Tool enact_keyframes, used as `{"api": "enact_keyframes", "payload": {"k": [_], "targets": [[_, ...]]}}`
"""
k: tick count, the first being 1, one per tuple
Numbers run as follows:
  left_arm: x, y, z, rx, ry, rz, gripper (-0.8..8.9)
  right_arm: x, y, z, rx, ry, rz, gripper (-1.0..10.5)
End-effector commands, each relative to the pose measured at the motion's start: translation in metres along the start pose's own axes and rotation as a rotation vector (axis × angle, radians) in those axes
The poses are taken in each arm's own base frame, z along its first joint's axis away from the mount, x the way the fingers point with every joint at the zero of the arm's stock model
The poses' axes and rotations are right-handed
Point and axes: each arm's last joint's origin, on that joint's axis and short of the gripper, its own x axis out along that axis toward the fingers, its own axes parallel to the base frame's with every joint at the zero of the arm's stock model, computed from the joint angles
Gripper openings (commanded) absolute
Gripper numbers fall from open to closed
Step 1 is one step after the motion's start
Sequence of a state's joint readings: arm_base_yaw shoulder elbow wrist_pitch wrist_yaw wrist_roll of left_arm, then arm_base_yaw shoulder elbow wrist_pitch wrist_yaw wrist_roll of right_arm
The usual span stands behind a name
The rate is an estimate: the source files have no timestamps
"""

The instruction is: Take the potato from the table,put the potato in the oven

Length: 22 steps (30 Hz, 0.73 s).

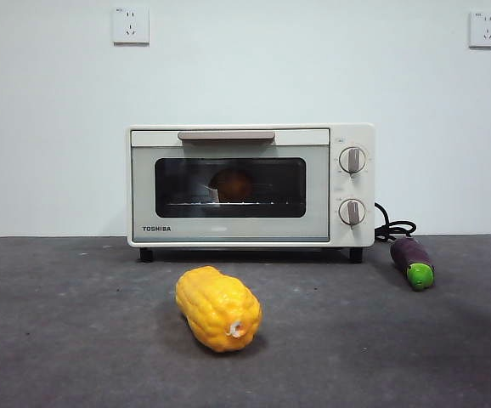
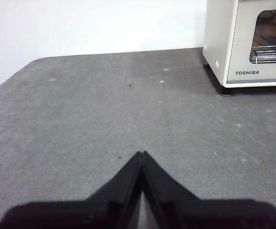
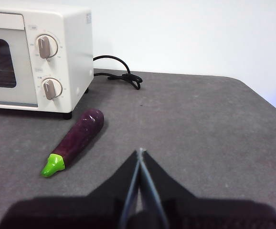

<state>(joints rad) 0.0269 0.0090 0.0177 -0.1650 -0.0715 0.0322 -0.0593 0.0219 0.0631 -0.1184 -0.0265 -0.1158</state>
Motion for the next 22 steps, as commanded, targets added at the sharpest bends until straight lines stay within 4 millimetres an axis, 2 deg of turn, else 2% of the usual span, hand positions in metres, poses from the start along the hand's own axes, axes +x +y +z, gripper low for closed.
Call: {"api": "enact_keyframes", "payload": {"k": [1,22], "targets": [[0.001,0.000,-0.003,-0.006,0.007,-0.002,-0.04,0.001,0.001,-0.007,0.016,-0.002,-0.002,0.0],[0.001,0.000,-0.003,-0.006,0.011,-0.002,-0.04,0.003,0.002,-0.022,0.066,0.100,0.009,0.0]]}}
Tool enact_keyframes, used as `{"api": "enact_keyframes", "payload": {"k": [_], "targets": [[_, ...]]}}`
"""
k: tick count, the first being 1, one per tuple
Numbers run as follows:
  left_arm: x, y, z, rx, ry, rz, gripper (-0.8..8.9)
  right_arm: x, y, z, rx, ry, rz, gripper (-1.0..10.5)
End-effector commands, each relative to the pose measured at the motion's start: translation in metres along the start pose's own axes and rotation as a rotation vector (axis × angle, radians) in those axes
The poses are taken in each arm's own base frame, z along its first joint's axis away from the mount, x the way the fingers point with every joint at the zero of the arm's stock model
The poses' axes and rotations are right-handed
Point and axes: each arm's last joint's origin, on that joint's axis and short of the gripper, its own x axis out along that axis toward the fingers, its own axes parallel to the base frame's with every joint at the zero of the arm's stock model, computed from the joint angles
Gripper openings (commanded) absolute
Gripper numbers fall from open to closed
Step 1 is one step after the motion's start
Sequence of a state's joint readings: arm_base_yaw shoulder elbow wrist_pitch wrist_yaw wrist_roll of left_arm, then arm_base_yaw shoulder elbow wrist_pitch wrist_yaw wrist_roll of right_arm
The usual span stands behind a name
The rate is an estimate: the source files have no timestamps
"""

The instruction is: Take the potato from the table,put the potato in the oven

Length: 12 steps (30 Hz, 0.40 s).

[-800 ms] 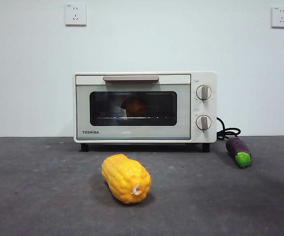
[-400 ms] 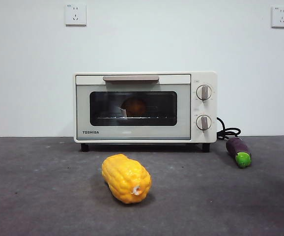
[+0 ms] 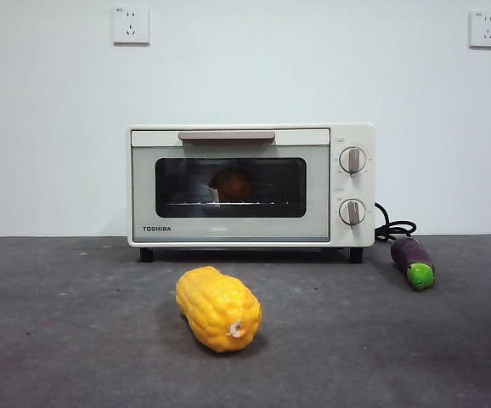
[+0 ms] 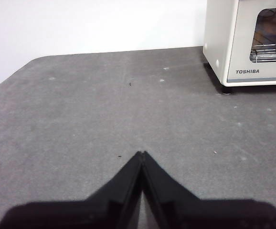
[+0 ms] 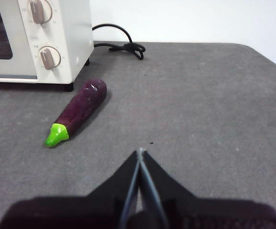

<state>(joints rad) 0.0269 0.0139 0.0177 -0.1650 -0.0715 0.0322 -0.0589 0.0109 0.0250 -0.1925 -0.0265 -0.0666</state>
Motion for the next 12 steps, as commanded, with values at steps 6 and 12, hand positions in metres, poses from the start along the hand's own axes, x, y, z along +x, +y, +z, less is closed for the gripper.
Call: {"api": "enact_keyframes", "payload": {"k": [6,12], "targets": [[0.0010,-0.0003,-0.0030,-0.006,0.007,-0.002,-0.04,0.0009,0.0002,-0.0025,0.024,0.000,0.000,0.0],[0.0010,-0.0003,-0.0030,-0.007,0.007,-0.002,-0.04,0.0009,0.0001,-0.0026,0.088,0.000,-0.003,0.0]]}}
